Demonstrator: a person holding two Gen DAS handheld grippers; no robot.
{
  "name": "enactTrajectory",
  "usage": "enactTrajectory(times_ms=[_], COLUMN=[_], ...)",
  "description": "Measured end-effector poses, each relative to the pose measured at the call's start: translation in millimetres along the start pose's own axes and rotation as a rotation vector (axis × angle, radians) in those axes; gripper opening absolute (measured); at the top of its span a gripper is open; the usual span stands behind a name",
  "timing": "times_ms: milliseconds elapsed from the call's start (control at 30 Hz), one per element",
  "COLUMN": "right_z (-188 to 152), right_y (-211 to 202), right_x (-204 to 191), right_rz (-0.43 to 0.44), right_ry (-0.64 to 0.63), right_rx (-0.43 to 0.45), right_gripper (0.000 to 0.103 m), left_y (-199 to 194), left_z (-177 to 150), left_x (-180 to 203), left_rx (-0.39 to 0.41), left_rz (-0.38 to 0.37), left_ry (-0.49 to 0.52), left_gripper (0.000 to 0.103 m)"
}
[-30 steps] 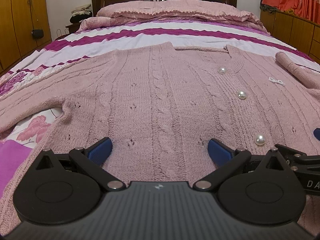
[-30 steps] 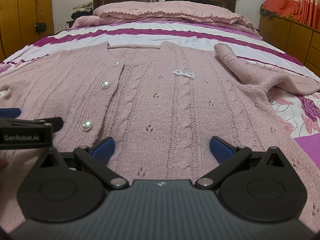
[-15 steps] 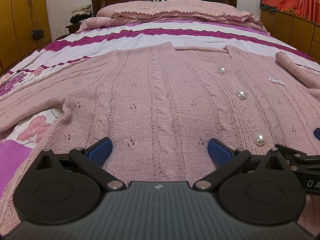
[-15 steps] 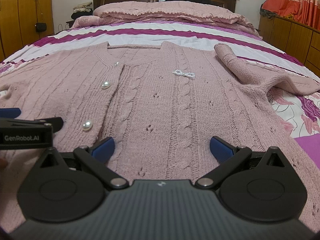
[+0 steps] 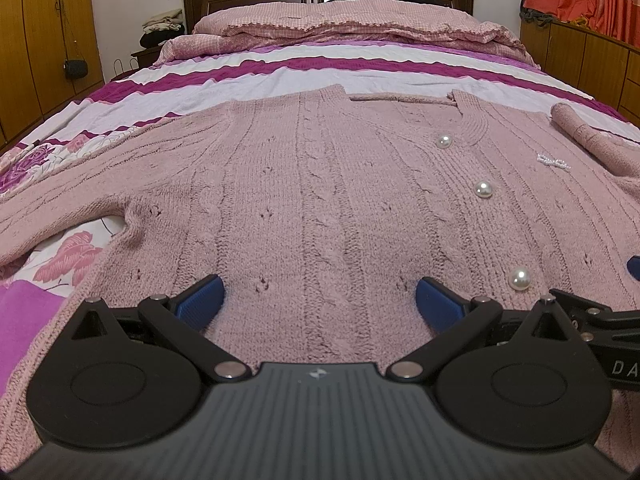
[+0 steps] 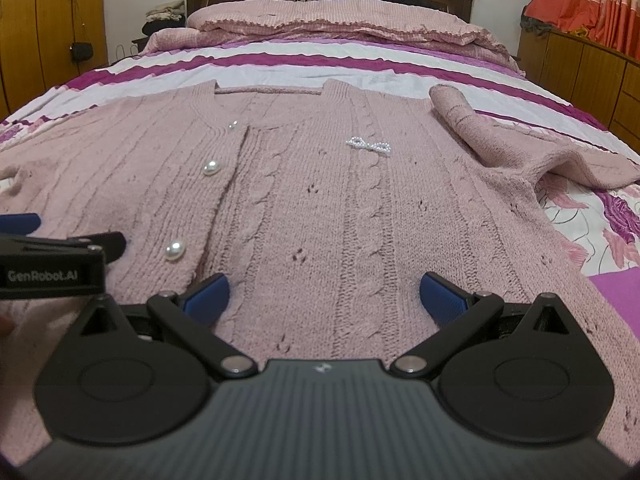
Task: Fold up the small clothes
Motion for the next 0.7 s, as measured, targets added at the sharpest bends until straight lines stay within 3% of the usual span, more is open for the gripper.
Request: enactTrajectory(times_ms=[400,700], right_z=[-0.4,9.3], right_y=[0.5,-13.2], right_x=[4.1,20.4], right_rz=[0.02,0.119], right_ry=[0.015,0.11], right_rx=[0.007,-0.002], right_gripper=[0.103,0.103], left_y=[-2.5,-8.6], left_z=[5.9,19.3], left_x=[-1.1,-7.8], left_rx=[-0.013,-0.07], left_rz=[-0.002,-0.028], left_ry=[0.002,-0.024], left_gripper=[0.103,0.103])
Point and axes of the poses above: each gripper's, at about its wrist camera, not at the fingertips, and y roughly the way its jaws point, x to its right, z to its top, the point moved 1 cm from there along y, roughly the way its jaws point, and after that the axes turned 10 degrees about -y, right-handed, at the moved point
